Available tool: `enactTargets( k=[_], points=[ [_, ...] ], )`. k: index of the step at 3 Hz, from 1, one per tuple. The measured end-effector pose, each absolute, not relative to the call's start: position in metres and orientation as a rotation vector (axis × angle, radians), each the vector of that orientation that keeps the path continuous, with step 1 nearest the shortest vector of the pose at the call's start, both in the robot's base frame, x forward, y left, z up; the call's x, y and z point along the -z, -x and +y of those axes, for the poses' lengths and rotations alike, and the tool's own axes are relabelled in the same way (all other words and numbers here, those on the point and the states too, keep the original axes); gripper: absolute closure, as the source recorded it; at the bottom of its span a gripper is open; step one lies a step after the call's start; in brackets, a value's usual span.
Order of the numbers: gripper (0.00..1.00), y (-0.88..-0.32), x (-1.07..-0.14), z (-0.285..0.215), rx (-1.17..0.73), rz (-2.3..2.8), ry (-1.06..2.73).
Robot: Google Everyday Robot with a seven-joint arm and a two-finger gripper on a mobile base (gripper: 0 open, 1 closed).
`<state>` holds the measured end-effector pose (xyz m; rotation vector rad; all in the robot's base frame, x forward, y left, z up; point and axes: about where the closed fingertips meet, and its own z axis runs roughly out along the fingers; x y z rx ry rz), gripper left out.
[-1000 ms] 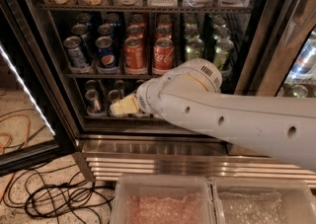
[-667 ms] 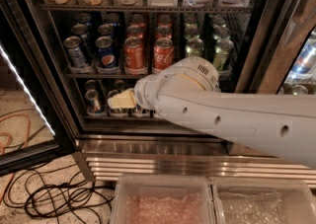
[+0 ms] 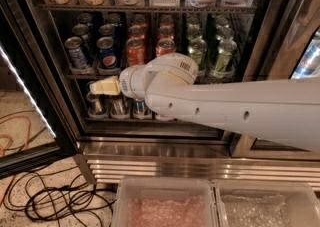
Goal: Pick pepsi can from middle shelf of fridge
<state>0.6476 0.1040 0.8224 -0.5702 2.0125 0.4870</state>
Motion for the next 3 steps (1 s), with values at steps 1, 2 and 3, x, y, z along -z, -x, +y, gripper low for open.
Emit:
enactTargets(
  k=[1,2,3],
  points=[
    [0.0,-0.648,-0.822,0.107,-0.5,2.007,0.572],
    [0.0,-0.644,-0.821,0.122,-0.522,1.993,0.602],
    [0.0,-0.65,-0.832,0.132,-0.542,1.971,0.595]
  ],
)
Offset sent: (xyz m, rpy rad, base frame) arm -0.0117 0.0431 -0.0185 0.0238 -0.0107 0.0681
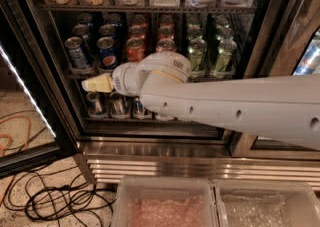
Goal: Pick pepsi can from middle shelf of fridge
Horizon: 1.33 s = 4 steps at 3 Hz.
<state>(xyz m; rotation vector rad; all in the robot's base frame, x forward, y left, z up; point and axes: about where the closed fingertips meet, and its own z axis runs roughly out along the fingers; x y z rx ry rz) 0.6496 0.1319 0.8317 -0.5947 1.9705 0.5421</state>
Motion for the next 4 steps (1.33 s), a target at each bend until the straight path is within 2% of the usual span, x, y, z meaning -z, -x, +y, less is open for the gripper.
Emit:
enactTargets(
  k=[2,4],
  points=[
    [0.0,-0.652,-0.838,0.163,-0.57,1.937,0.632],
    [0.17,-0.669,-0.834,0.175,-0.526,1.912,0.667]
  ],
)
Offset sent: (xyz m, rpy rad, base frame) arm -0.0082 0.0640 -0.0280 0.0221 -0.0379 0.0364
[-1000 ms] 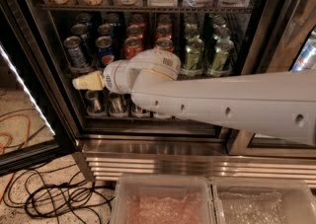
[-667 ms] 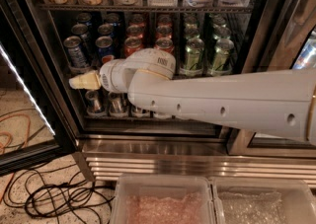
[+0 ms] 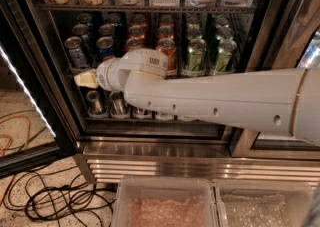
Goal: Pick pepsi can from middle shelf of fridge
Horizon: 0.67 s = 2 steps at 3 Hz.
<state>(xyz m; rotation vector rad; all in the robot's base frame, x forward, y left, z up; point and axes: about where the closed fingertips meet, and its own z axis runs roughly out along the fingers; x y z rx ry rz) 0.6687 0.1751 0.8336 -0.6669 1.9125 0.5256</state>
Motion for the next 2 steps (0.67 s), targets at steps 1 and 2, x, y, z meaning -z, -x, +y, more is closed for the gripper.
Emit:
enactTargets(
  k=[1,2],
  points=[
    [0.2,-0.6777,-0.8333,0.1766,-0.49,1.896,0.675],
    [0.17,-0.6801,-0.826,0.1722,-0.45,1.903,0.669]
  ],
)
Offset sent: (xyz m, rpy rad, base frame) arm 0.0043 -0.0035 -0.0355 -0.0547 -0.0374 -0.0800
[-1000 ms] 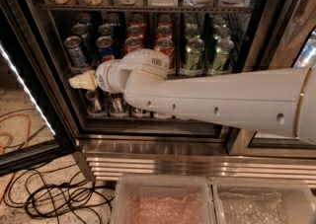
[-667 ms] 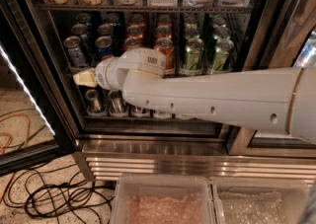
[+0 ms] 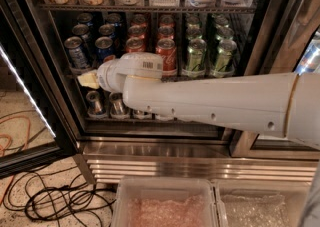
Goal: Pick pepsi can from middle shelf of fridge
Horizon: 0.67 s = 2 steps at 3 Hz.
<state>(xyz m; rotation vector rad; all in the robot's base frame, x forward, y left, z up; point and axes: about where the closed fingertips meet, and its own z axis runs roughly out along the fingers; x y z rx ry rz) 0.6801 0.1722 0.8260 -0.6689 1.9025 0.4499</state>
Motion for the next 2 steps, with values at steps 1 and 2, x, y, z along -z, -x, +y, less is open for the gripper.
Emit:
enactTargets(
  k=[1,2],
  points=[
    [0.16,-0.6789,-0.8129,0.1682,-0.423,1.923,0.659],
    [0.16,-0.6829,-0.8146,0.1637,-0.398,1.917,0.648]
  ],
)
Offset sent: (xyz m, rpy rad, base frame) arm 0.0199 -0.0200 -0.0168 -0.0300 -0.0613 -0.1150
